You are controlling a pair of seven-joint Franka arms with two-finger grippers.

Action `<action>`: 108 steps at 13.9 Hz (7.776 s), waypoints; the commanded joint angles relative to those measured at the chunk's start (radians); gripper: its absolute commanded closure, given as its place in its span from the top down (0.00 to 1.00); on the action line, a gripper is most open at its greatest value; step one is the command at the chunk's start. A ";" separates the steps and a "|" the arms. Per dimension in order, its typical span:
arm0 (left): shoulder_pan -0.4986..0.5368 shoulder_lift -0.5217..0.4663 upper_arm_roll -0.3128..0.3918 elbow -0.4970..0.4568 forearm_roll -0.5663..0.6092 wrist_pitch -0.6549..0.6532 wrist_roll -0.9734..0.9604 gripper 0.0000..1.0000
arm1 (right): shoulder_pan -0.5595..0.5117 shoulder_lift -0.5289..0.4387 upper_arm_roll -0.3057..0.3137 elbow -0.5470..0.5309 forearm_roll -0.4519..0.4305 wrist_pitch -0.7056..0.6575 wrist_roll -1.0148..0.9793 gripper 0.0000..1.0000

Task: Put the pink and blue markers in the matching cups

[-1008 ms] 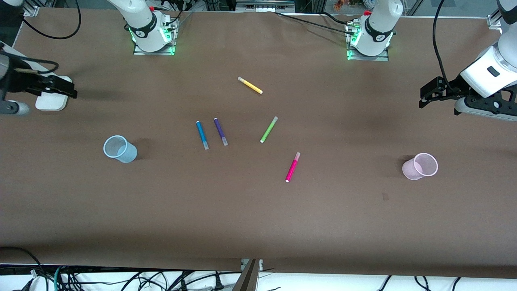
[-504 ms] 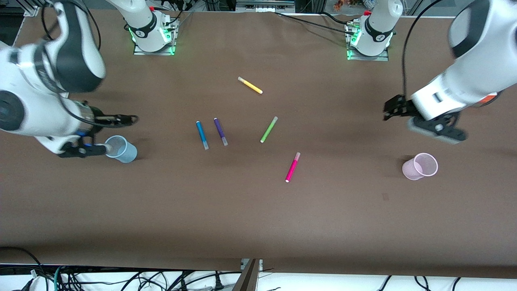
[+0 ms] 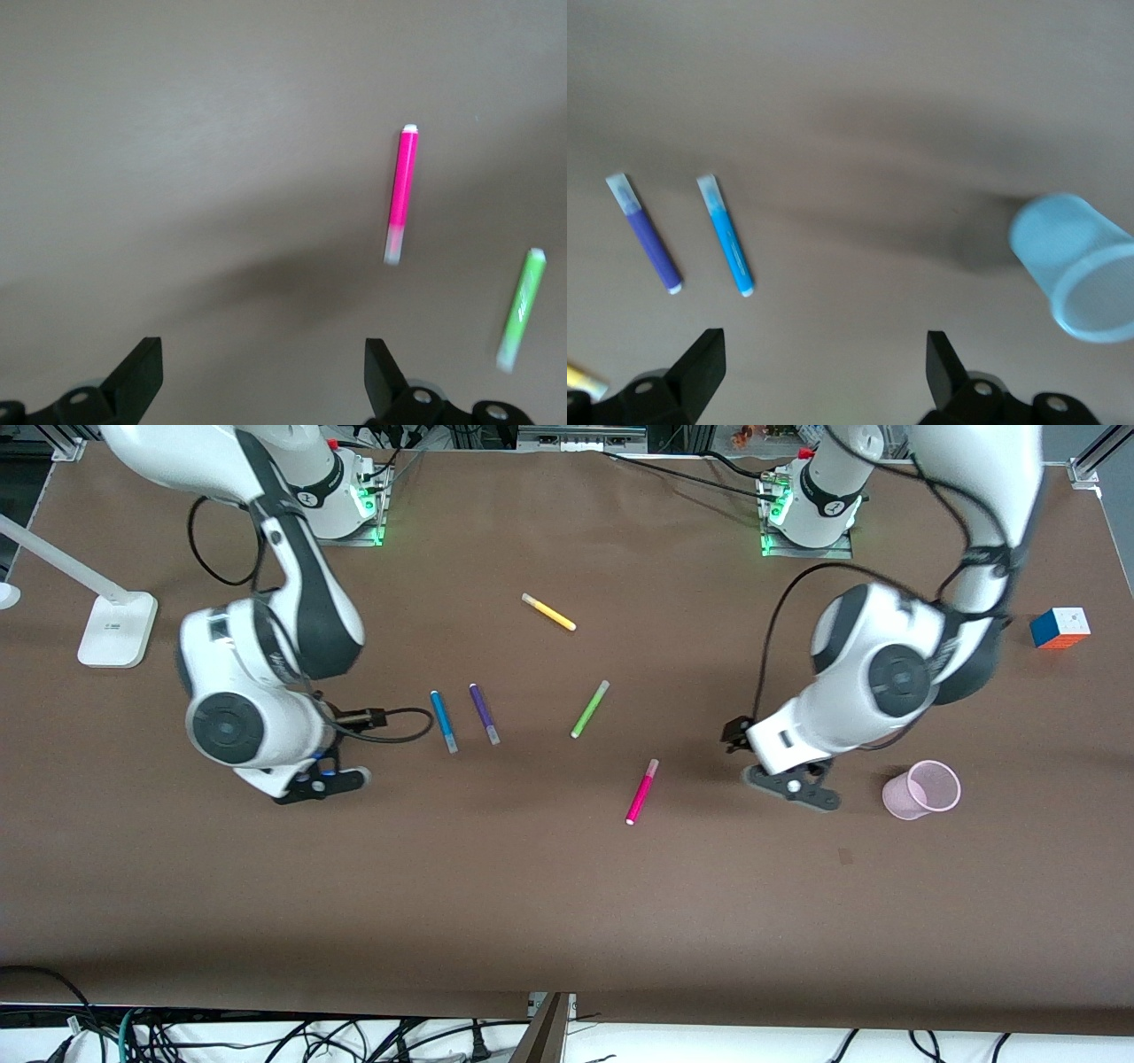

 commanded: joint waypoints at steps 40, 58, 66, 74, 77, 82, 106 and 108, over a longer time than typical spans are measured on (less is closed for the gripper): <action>0.158 0.058 0.024 0.287 0.576 -0.705 0.577 0.00 | -0.048 -0.084 -0.035 -0.005 0.068 0.112 -0.732 0.00; 0.124 0.244 0.122 0.297 0.890 -0.795 0.641 0.00 | -0.406 -0.015 -0.034 -0.075 0.487 -0.026 -1.817 0.00; 0.106 0.270 0.120 0.299 0.912 -0.812 0.641 0.96 | -0.452 0.010 -0.032 -0.084 0.505 -0.047 -2.076 0.00; 0.126 0.108 0.120 0.500 0.376 -0.818 0.523 1.00 | -0.472 -0.004 -0.032 0.020 0.499 -0.135 -1.625 1.00; 0.126 0.023 0.110 0.508 0.210 -0.748 0.319 1.00 | -0.446 -0.024 -0.022 0.106 0.403 -0.181 -1.248 1.00; 0.196 -0.251 0.111 0.270 0.028 -0.544 0.265 1.00 | -0.314 -0.048 -0.022 0.219 0.193 -0.279 -0.611 1.00; 0.202 -0.508 0.168 0.020 -0.073 -0.470 0.219 1.00 | -0.272 -0.538 -0.018 -0.034 -0.044 -0.324 -0.110 1.00; 0.198 -0.511 0.174 0.020 -0.073 -0.473 0.219 1.00 | -0.275 -0.536 -0.020 -0.032 -0.044 -0.327 -0.111 1.00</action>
